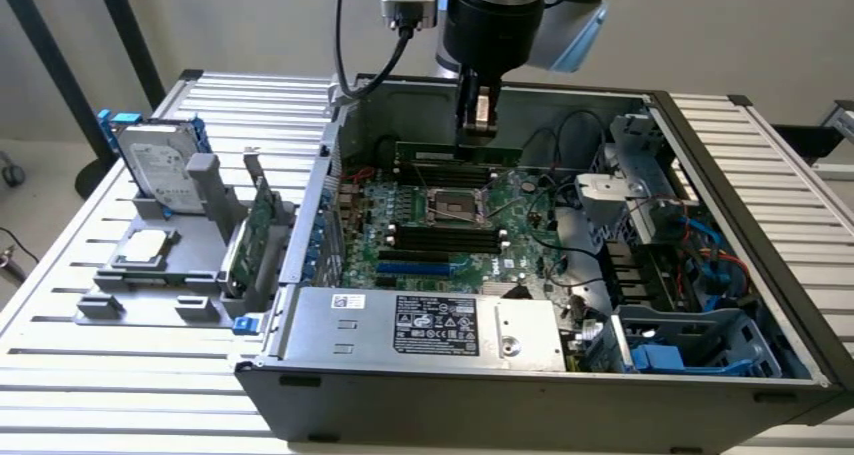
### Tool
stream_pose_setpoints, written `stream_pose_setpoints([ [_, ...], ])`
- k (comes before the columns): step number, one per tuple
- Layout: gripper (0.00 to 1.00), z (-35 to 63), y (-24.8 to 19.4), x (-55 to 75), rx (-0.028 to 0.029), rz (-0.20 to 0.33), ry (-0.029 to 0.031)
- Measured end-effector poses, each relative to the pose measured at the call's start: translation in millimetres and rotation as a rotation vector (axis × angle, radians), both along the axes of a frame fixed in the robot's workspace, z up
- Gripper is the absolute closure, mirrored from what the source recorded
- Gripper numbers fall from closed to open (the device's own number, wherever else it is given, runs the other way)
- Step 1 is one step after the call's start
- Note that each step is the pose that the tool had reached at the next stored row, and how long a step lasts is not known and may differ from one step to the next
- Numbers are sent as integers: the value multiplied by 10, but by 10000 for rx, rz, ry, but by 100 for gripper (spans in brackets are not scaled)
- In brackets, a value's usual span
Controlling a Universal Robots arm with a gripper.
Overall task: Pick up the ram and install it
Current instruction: 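Insert the ram into the slot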
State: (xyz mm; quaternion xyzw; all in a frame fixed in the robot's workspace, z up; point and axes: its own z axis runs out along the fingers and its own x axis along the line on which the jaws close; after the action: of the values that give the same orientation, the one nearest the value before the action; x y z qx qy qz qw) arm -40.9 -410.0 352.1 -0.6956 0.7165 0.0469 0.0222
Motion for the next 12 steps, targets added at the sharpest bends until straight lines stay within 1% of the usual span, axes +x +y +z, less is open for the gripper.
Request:
stream_pose_setpoints([
  [8, 86, -6, 0, 0, 1, 0, -6],
  [9, 86, -20, 0, 0, 1, 0, -17],
  [10, 86, -37, 0, -1, 0, -2, -40],
  [12, 86, -62, -4, -8, 0, -1, -109],
])
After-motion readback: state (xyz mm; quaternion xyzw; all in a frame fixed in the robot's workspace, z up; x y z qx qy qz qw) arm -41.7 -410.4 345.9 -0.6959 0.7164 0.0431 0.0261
